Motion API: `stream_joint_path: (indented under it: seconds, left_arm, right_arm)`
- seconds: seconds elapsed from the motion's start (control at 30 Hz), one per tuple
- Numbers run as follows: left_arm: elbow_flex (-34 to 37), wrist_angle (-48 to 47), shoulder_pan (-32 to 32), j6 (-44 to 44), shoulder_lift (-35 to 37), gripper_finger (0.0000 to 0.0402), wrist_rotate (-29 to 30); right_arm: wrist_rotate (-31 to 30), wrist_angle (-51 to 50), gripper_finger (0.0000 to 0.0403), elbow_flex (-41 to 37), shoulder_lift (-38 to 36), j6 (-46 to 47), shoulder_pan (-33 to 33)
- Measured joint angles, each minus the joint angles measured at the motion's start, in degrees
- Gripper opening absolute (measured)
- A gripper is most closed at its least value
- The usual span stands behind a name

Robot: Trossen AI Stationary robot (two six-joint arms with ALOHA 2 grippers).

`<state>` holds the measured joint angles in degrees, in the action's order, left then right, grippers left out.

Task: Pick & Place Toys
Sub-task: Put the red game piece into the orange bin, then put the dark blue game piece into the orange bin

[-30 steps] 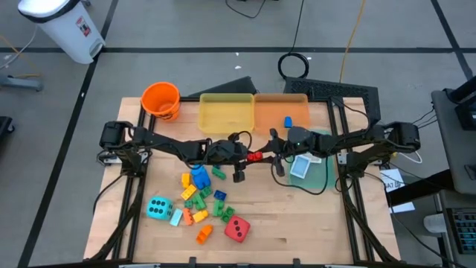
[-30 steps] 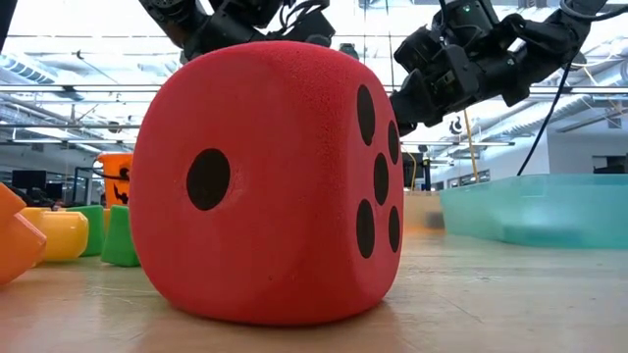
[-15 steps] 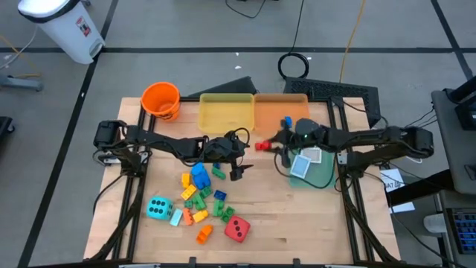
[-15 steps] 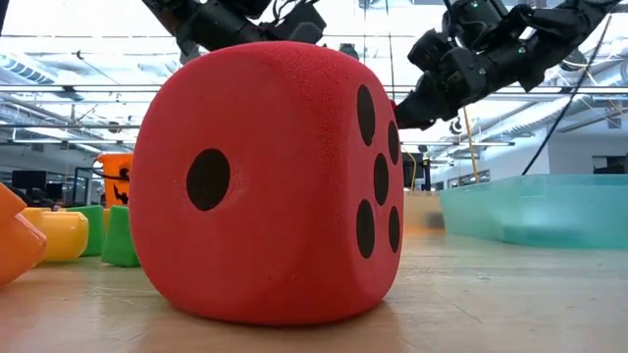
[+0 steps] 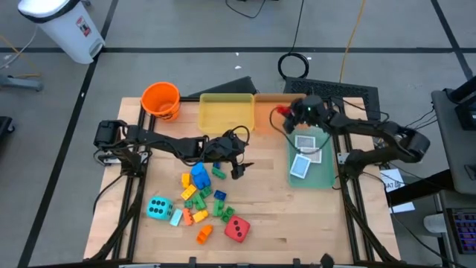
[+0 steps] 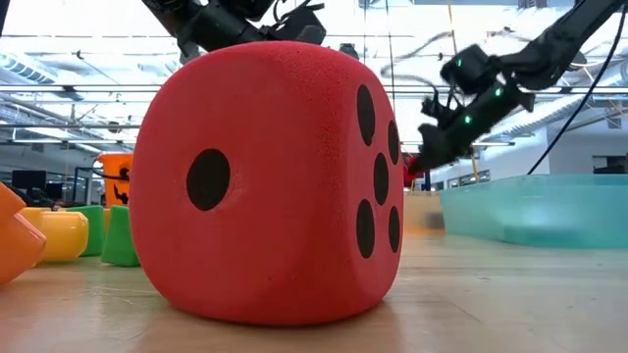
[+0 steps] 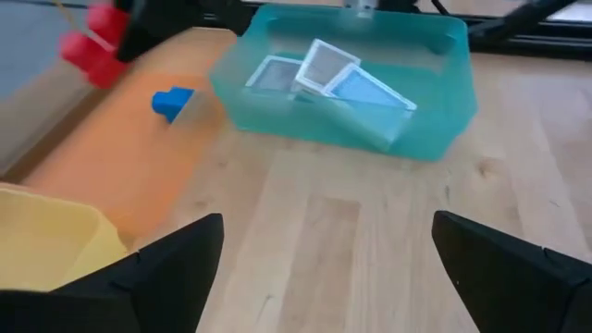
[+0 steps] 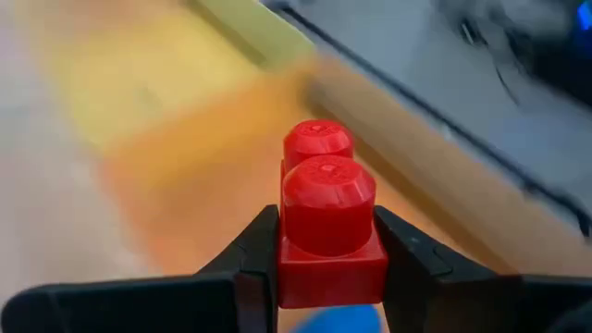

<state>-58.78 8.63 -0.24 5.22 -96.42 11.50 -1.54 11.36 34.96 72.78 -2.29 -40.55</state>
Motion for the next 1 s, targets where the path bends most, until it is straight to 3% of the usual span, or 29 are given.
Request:
stream_joint_path:
  seconds: [0.27,0.43,0.53,0.7,0.87,1.0]
  left_arm:
    - [0.0,-0.4,0.4,2.8,0.0,0.0395,2.7]
    - [0.0,-1.7,0.5,2.9,0.9,0.0395,5.8]
    - [0.0,-5.5,0.5,5.8,2.8,0.0395,8.4]
    - [0.0,-20.6,0.0,17.3,3.9,0.0395,12.3]
    - [0.1,-32.1,-0.8,31.9,1.7,0.0395,12.5]
    - [0.1,-35.1,-1.0,41.9,-0.8,0.0395,12.1]
  right_arm:
    - [-0.1,1.0,0.0159,0.0,4.7,3.5,-5.1]
    - [0.6,1.2,0.0216,0.0,2.4,2.8,-5.1]
    - [4.4,0.3,0.0254,0.0,-1.0,3.2,-4.6]
    - [12.4,-2.6,0.0289,0.0,-8.7,4.4,-1.1]
    - [12.1,-4.1,0.0286,0.0,-15.0,3.4,5.5]
    - [11.0,-3.7,0.0274,0.0,-17.7,2.9,10.0]
